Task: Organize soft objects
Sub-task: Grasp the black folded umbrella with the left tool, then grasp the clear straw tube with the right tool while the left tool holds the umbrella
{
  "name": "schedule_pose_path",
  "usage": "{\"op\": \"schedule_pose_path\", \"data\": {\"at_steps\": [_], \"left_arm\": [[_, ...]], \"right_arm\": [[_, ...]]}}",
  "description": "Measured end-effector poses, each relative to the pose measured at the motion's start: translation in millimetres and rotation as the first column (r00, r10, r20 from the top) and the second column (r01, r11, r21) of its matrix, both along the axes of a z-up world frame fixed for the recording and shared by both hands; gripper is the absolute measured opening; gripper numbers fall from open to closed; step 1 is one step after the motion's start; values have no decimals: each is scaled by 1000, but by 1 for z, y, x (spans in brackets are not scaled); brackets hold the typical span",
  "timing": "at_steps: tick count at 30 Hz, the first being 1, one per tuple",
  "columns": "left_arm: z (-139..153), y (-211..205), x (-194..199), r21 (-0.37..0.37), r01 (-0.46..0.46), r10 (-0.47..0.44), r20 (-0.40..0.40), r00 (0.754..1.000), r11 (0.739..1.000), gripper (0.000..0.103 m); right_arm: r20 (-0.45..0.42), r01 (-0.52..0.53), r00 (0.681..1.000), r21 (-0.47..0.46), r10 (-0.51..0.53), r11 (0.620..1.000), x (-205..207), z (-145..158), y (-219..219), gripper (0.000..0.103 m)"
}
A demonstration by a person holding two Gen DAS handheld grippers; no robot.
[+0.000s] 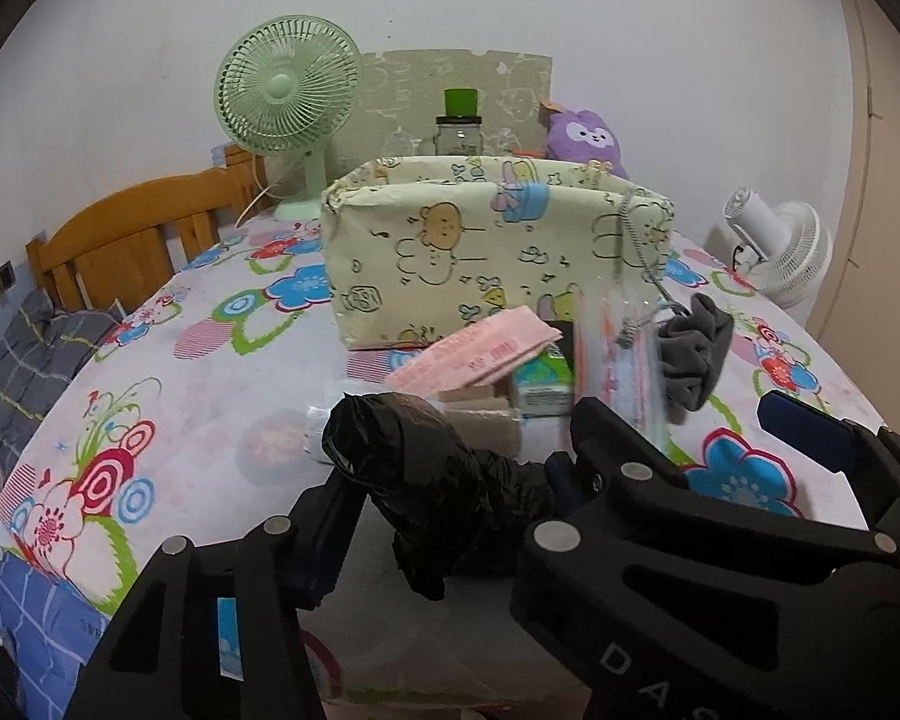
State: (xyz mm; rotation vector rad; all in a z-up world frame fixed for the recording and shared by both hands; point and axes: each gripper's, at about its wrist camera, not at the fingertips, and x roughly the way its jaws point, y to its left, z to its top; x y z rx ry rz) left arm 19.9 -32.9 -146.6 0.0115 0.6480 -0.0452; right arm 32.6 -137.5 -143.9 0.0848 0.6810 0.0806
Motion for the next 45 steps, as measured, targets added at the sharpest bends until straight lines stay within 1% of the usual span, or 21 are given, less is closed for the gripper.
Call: {"op": "schedule_pose_path", "data": {"at_steps": [7,9,13,16,17,18,20,22,24,28,29,31,33,45], "left_arm": [[2,6,8,0,-3,3,12,1000,1000,60],[1,6,11,-2,0,0,5,1000,1000,60],[-2,7,16,-11,4,-4,-9,1000,1000,60],[-4,7,17,-11,7,-7,-14,1000,1000,60],[-4,7,17,-10,6,-7,-15,1000,1000,60],[-5,7,17,-6,5,-5,-14,1000,1000,60],[-6,7,18,0,4,-4,-16,1000,1000,60],[-7,6,19,2,6,-6,-21,1000,1000,60],[-7,5,20,2,8,-8,-22,1000,1000,60],[-6,6,19,-4,10,-10,-22,1000,1000,59],[-6,6,19,-6,10,-10,-22,1000,1000,58],[-5,6,19,-14,12,-13,-21,1000,1000,58],[-3,6,18,-23,15,-15,-20,1000,1000,57],[11,3,8,-44,27,-27,8,1000,999,55]], "right_arm": [[6,-5,1000,14,4,1000,10,2,5,98],[-1,-11,1000,22,11,1000,13,1,6,92],[-30,-27,999,45,29,999,21,-4,8,87],[-47,-33,998,67,37,997,24,-8,8,80],[-49,-35,998,72,38,997,25,-8,8,77],[-51,-33,998,73,37,997,25,-9,8,70],[-59,-31,998,70,35,997,26,-10,9,62],[-76,-29,996,84,35,996,28,-12,7,59],[-88,-34,995,84,42,996,30,-13,8,47],[-83,-31,996,69,37,997,29,-12,8,40],[-80,-30,996,67,36,997,29,-11,8,37],[-73,-31,997,61,35,998,28,-9,7,34],[-66,-35,997,61,39,998,26,-7,7,29],[-14,-43,999,68,44,997,13,10,4,26]]}}
